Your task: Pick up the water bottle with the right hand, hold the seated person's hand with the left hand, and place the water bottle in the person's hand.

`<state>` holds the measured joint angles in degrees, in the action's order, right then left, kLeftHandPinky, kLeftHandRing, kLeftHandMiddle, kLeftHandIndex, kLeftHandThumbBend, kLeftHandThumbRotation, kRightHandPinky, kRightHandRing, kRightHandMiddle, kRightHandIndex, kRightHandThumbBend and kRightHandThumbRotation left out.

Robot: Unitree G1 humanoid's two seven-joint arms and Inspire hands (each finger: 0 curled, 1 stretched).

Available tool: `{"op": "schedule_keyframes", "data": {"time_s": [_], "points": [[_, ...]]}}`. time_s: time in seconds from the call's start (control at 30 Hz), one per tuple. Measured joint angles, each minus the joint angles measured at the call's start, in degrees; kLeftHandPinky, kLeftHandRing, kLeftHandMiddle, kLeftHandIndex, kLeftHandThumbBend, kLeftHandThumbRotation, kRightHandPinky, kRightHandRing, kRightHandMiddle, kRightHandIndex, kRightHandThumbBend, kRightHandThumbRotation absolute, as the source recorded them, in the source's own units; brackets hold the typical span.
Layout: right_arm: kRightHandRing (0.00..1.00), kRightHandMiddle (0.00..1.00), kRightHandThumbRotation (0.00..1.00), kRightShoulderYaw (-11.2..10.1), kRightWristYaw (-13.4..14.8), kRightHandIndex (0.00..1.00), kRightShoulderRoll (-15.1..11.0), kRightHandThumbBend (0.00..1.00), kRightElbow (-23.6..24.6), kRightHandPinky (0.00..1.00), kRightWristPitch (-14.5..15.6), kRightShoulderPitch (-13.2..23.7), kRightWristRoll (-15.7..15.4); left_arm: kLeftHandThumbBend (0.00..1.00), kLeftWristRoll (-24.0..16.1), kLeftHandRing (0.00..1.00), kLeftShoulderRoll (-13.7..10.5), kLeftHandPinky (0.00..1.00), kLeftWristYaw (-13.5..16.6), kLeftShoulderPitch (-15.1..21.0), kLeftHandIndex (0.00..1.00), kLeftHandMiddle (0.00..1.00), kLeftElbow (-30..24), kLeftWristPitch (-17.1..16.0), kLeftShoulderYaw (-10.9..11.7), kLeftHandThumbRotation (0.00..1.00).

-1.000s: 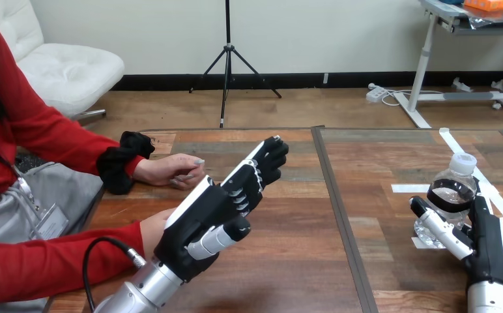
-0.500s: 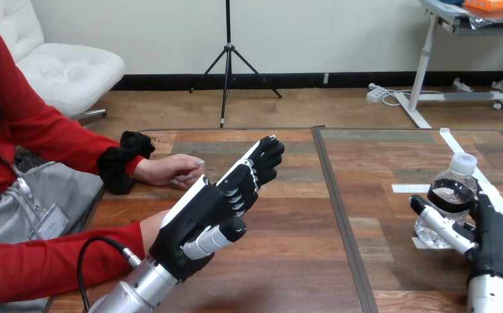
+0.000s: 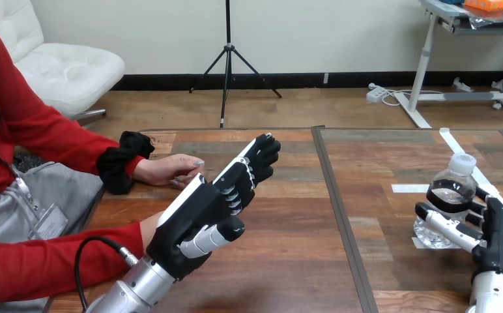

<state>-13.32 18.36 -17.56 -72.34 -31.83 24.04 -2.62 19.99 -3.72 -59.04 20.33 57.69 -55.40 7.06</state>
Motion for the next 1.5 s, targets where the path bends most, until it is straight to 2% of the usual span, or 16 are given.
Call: {"op": "schedule_keyframes", "data": {"time_s": [0.17,0.27,0.37,0.77,1.03,1.5], "points": [[0.54,0.57,0.01,-0.2,0.0,0.59,0.0,0.99,-0.2,0.45,0.2,0.3,0.3,1.00,0.0,1.00,0.0,1.00,0.0,-0.1,1.00,1.00,-0.4,0.0,0.3,0.77],[0.47,0.54,0.01,-0.3,0.1,0.56,0.0,0.98,-0.2,0.39,0.5,0.6,0.4,1.00,0.0,1.00,0.0,1.00,0.0,-0.2,1.00,1.00,-0.6,0.0,0.6,0.77],[0.43,0.51,0.00,-0.3,0.3,0.54,0.0,0.97,-0.2,0.36,0.9,0.8,0.5,1.00,0.0,1.00,0.0,1.00,0.0,-0.3,1.00,1.00,-0.8,0.0,0.7,0.77],[0.40,0.46,0.00,-0.2,1.0,0.49,0.0,0.93,-0.2,0.34,0.9,1.0,0.4,1.00,-0.1,1.00,-0.4,1.00,0.1,-0.7,1.00,1.00,-1.1,0.1,0.8,0.77],[0.36,0.44,0.00,-0.8,-0.5,0.47,0.0,0.91,-0.2,0.30,0.6,1.0,1.6,1.00,-0.1,1.00,-0.5,1.00,0.7,-1.3,1.00,1.00,-1.1,0.1,0.8,0.77],[0.35,0.44,0.00,-1.1,-1.8,0.46,0.0,0.90,-0.2,0.29,0.2,1.0,2.6,1.00,-0.2,1.00,-0.6,1.00,1.1,-1.4,1.00,1.00,-1.1,0.1,0.8,0.77]]}}
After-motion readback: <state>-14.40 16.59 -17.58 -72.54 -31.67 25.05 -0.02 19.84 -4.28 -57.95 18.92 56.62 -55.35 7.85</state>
